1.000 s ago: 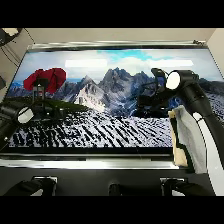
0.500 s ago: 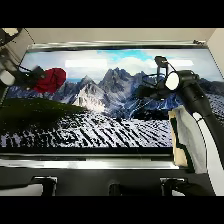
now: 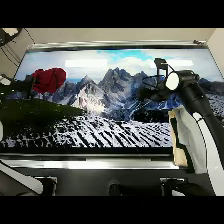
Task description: Fold the shirts.
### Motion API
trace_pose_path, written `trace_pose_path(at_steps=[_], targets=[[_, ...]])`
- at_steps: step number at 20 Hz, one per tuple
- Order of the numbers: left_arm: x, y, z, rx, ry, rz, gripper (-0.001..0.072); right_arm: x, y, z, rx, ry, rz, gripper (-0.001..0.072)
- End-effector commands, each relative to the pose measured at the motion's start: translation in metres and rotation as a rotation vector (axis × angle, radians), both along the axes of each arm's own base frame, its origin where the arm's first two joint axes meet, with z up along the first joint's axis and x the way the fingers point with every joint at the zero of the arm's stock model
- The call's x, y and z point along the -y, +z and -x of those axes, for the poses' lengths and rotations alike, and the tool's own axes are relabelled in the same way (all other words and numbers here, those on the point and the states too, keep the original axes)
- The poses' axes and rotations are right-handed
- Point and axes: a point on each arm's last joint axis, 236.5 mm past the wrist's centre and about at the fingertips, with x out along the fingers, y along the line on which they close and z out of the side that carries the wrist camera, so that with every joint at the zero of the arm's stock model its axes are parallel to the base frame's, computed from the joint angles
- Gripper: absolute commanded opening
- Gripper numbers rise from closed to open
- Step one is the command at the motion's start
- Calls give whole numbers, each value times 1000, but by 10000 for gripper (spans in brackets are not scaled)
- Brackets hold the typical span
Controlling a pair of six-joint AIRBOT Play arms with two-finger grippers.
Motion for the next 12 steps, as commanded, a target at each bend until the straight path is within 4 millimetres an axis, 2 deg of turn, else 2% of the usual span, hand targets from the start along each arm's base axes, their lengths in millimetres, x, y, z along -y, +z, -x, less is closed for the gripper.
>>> trace_pose_path(at_steps=[1, 5, 9, 10, 11, 12], targets=[[-3, -31, -23, 45, 66, 19, 720, -2, -2, 6, -28, 4, -6, 691], [-1, -22, -57, 193, 89, -32, 720, -3, -4, 10, -48, 0, -11, 671], [11, -36, -64, 199, 75, -37, 703, -8, -5, 15, -72, -2, -37, 671], [12, -41, -62, 185, 72, -30, 471, -10, -5, 18, -85, 1, -48, 672], [14, -41, -61, 178, 71, -20, 114, -12, -6, 22, -102, 5, -53, 673], [18, -35, -60, 180, 69, 0, 27, -11, -7, 26, -119, 8, -48, 673]])
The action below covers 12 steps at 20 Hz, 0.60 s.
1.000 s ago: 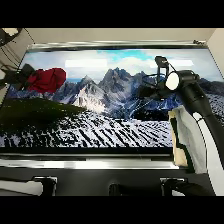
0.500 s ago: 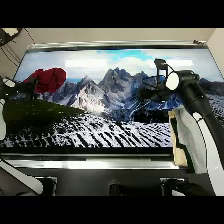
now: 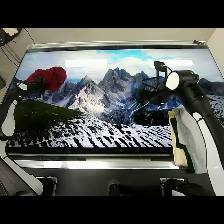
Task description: Fold the shirts.
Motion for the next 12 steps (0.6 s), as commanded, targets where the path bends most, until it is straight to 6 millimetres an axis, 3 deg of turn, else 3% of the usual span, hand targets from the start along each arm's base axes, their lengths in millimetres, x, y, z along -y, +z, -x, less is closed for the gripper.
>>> trace_pose_path(at_steps=[1, 2, 3, 5, 6, 7, 9, 11, 12], targets=[[9, 15, -3, 23, -15, 14, 26, -3, -3, 12, -50, 18, -5, 673], [11, 37, -6, 61, -56, -41, 25, -1, -3, 12, -42, 47, 13, 674], [14, 73, -8, 119, -117, -129, 25, 3, -3, 15, -40, 86, 44, 674], [30, 155, -3, 231, -265, -332, 25, 20, 6, 20, -13, 127, 126, 674], [47, 205, 10, 285, -369, -455, 25, 31, 16, 22, 16, 133, 172, 674], [68, 248, 27, 329, -465, -549, 25, 42, 29, 24, 51, 128, 210, 674], [124, 331, 81, 421, -633, -660, 24, 57, 64, 31, 145, 106, 251, 674], [184, 386, 141, 491, -778, -694, 25, 61, 100, 44, 239, 91, 239, 674], [212, 401, 171, 512, -852, -690, 25, 63, 116, 52, 278, 79, 227, 674]])
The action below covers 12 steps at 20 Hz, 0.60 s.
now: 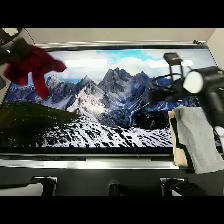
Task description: Fold the shirts.
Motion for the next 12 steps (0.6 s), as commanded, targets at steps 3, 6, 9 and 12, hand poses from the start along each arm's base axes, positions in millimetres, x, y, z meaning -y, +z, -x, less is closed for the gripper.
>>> trace_pose_path(at_steps=[3, 6, 9, 12], targets=[[151, 52, 171, -67, -504, -186, 25, 24, 78, 51, 176, -51, -18, 674], [213, -12, 232, -272, -754, -218, 25, 32, 92, 85, 175, -57, -21, 674], [259, -100, 277, -441, -965, -280, 25, 37, 90, 107, 126, -106, -43, 674], [270, -211, 314, -664, -1039, -334, 25, 37, 78, 119, 44, -148, -57, 673]])
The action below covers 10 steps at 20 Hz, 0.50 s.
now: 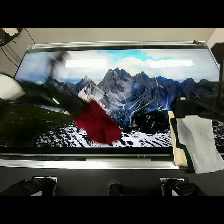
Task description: Fold the shirts.
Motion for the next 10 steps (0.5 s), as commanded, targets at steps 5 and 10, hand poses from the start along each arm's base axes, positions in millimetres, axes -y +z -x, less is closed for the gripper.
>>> trace_pose_path(at_steps=[5, 10], targets=[[-15, -146, 39, -274, -39, -226, 716, -18, -37, 0, -190, -22, -56, 678], [-91, -88, -20, -164, 124, -284, 714, -57, -97, -45, -344, 77, -99, 680]])
